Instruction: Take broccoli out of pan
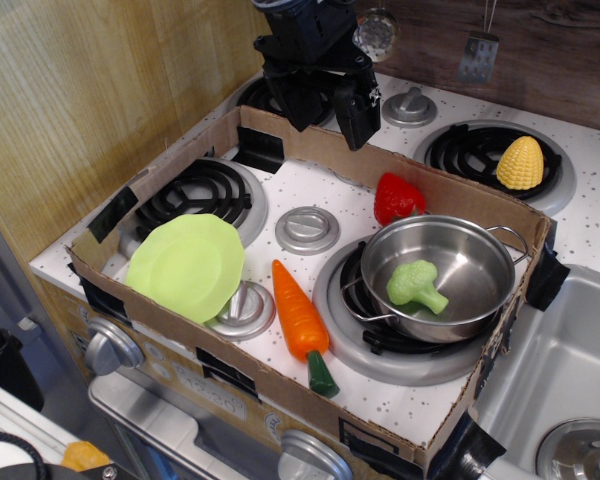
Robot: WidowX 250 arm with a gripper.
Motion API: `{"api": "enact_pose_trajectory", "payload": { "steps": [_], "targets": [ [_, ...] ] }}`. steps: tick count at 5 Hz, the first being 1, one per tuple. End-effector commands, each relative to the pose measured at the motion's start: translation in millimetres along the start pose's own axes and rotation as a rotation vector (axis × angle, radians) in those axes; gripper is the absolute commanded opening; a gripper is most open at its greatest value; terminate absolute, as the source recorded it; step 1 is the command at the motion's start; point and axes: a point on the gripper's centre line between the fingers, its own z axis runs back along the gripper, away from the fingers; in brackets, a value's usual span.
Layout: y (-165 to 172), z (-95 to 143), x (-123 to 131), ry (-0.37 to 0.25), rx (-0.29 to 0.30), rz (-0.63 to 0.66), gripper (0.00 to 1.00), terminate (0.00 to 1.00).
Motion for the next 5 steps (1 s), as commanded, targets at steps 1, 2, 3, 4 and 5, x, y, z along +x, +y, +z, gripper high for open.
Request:
{"api": "enact_pose_trajectory", "payload": {
  "steps": [1, 2, 3, 4, 5],
  "targets": [
    [0, 0, 0, 0.0, 0.0, 0.0, 1.0, 0.0],
    [-11, 10, 2, -0.002, 0.103, 0.232, 1.0, 0.0],
    [-30, 16, 7, -0.007, 0.154, 0.479, 1.0, 0.0],
    [-46, 19, 15, -0.009, 0.182, 0.703, 1.0, 0.0],
    [-61, 12, 24, -0.024, 0.255, 0.92, 1.0, 0.0]
  ]
}}
